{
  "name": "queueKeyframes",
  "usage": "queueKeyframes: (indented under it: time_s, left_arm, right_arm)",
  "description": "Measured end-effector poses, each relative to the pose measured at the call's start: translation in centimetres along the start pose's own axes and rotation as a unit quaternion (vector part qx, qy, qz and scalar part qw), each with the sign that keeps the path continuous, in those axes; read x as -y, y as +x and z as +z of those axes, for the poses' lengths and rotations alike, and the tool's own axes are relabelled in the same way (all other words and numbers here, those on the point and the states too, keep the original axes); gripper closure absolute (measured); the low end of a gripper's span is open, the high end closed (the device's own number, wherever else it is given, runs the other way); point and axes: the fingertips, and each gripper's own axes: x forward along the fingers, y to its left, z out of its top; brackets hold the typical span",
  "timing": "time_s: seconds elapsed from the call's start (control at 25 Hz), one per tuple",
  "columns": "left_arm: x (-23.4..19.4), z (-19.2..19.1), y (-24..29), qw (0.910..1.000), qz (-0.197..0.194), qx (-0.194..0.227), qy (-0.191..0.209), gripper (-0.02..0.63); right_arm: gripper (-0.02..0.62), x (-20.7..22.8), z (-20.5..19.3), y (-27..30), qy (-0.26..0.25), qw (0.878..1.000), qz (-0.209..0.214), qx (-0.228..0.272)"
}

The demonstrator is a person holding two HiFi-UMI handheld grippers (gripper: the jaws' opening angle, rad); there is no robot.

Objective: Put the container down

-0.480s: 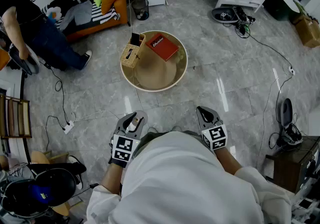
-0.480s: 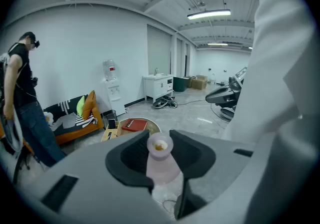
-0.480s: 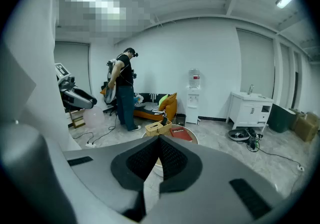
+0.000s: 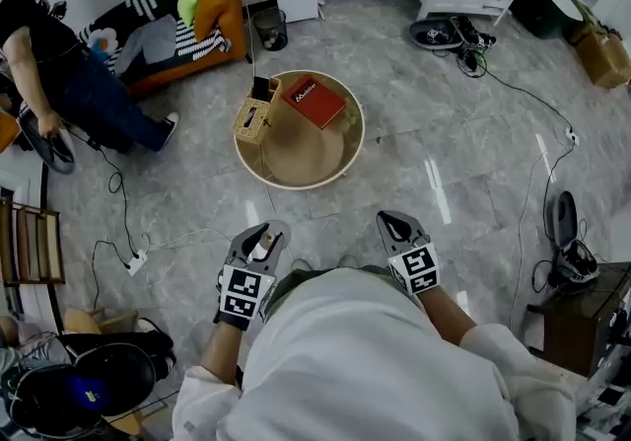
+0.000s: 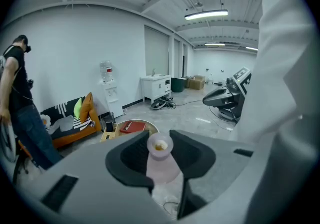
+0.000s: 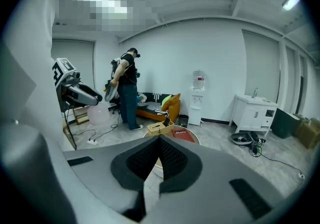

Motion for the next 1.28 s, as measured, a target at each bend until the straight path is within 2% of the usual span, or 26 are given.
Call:
queueKeyframes:
  time_s: [0.2, 0.56, 0.76, 0.88, 1.04, 1.28]
  left_arm:
    - [-0.2, 0.3, 1.0, 0.9999, 0.007, 0.002, -0.008, 0.474]
    - [-1.0, -0.4, 2.8, 0.9977, 0.028, 0.002, -0.062, 0.474]
    - [-2.9, -0.7, 4.8, 0.9976, 0.027, 0.002, -0.064, 0.474]
    - [-4.8, -0.8, 6.6, 0.9973, 0.02, 0.008, -0.071, 0.474]
    - [-7.5, -0.9, 9.3, 0.9983, 0.006, 0.011, -0.057, 0.474]
    - [-11.3, -1.6, 13.5, 0.9985, -0.048, 0.003, -0.024, 0.474]
  right_arm:
    - [0.572, 0.2, -0.3, 0.8, 0.005, 1.0, 0.014, 0.002]
    - [0.572, 0.4, -4.5, 2.1, 0.013, 0.997, 0.044, -0.059]
    - [0.572, 0.4, -4.3, 4.4, 0.019, 0.996, 0.05, -0.07]
    - [0.572, 1.0, -3.9, 6.3, 0.031, 0.996, 0.039, -0.079]
    - [0.572, 1.7, -3.6, 9.1, 0.045, 0.994, 0.026, -0.099]
    - [0.572, 2.6, -2.2, 15.4, 0.071, 0.99, -0.008, -0.12]
